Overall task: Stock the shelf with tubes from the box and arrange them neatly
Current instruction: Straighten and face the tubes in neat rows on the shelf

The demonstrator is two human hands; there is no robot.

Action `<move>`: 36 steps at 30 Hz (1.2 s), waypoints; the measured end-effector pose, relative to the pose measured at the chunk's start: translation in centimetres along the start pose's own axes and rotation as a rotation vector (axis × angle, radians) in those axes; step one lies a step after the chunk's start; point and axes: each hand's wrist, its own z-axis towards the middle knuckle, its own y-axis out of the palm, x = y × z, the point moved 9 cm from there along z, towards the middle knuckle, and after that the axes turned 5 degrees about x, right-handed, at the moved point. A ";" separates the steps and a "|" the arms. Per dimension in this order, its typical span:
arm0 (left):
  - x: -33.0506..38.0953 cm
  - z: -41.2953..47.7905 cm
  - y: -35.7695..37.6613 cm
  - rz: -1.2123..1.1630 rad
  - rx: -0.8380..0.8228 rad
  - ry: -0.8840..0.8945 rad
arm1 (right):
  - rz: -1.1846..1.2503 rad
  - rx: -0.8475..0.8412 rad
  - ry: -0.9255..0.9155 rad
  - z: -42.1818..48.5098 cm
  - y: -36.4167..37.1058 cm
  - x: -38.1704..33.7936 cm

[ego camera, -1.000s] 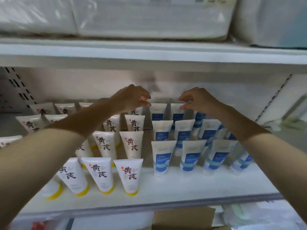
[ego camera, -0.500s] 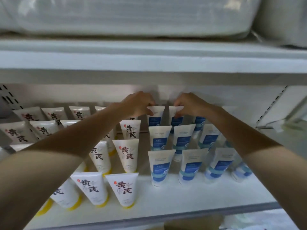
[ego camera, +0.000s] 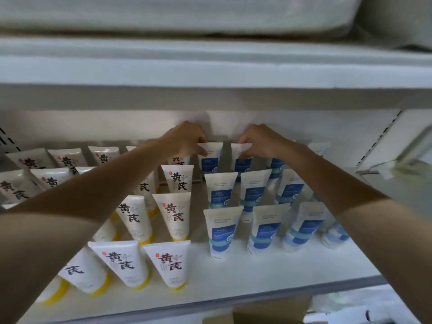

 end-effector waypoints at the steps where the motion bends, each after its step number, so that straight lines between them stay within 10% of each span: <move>1: 0.1 -0.1 0.0 0.008 0.002 0.005 | 0.004 -0.005 0.004 0.0 0.0 0.1; 36: 8.3 4.0 2.9 0.055 0.013 0.179 | -0.062 0.044 0.081 -2.7 -3.8 8.2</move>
